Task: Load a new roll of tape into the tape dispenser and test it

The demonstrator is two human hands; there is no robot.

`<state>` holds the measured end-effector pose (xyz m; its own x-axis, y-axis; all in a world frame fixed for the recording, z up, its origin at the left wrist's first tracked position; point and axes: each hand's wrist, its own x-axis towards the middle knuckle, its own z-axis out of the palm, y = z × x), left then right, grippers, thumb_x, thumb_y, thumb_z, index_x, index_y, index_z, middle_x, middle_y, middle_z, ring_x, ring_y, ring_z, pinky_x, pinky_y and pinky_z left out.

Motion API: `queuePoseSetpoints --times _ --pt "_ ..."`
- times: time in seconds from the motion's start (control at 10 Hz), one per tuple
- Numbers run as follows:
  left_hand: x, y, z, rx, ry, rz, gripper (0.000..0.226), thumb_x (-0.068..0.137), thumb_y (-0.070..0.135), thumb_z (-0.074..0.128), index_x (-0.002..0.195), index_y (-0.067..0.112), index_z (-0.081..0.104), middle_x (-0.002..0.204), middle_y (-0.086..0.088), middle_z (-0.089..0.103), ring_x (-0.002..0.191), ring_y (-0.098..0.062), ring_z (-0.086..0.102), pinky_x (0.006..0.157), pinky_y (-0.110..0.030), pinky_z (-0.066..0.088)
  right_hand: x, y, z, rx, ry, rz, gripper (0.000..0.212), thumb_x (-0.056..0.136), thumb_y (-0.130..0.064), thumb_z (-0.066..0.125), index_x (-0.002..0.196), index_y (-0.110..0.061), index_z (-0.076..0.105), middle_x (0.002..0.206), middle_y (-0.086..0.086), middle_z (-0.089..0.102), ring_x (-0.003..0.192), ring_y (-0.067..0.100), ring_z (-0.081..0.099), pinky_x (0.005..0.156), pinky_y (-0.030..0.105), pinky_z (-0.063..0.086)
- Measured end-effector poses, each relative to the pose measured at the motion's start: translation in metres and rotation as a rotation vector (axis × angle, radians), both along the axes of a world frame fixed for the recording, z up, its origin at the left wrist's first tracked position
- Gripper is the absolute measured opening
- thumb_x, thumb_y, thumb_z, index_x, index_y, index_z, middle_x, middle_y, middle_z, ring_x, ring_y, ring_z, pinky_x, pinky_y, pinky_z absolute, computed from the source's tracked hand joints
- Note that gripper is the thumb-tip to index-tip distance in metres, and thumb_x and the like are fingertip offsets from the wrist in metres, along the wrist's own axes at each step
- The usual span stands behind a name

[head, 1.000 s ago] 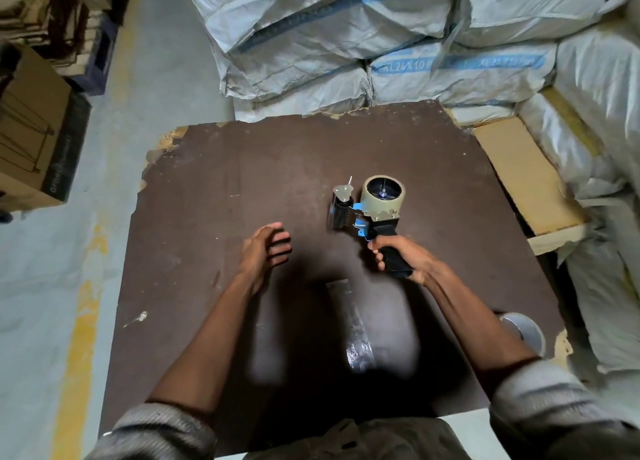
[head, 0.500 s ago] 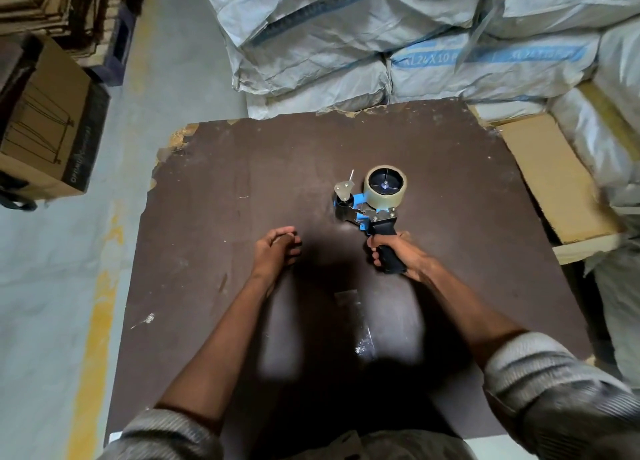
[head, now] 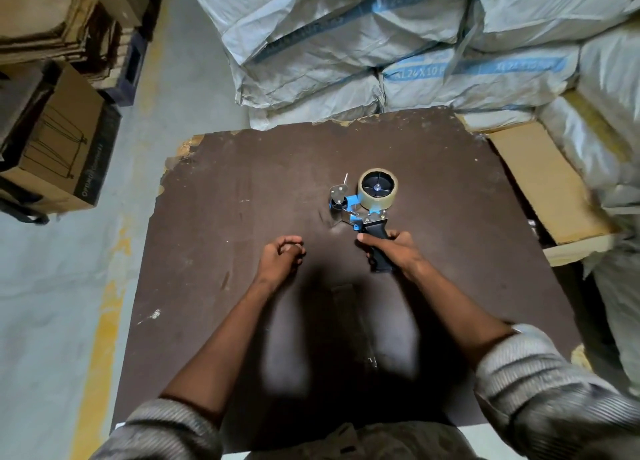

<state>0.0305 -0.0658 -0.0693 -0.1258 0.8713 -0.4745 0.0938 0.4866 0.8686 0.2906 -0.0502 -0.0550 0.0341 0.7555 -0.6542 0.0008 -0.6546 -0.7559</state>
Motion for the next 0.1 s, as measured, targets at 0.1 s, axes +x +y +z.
queuePoseSetpoints --times 0.1 --pt "-0.0032 -0.0103 -0.0078 0.023 0.014 -0.065 0.009 0.084 0.02 0.064 0.091 0.021 0.069 0.067 -0.002 0.063 0.047 -0.011 0.05 0.053 -0.022 0.039 0.0062 -0.0074 -0.0048 0.056 -0.038 -0.12 0.053 0.06 -0.058 0.094 0.069 -0.011 0.069 0.075 0.016 0.073 0.066 0.026 0.066 0.075 0.05 0.06"
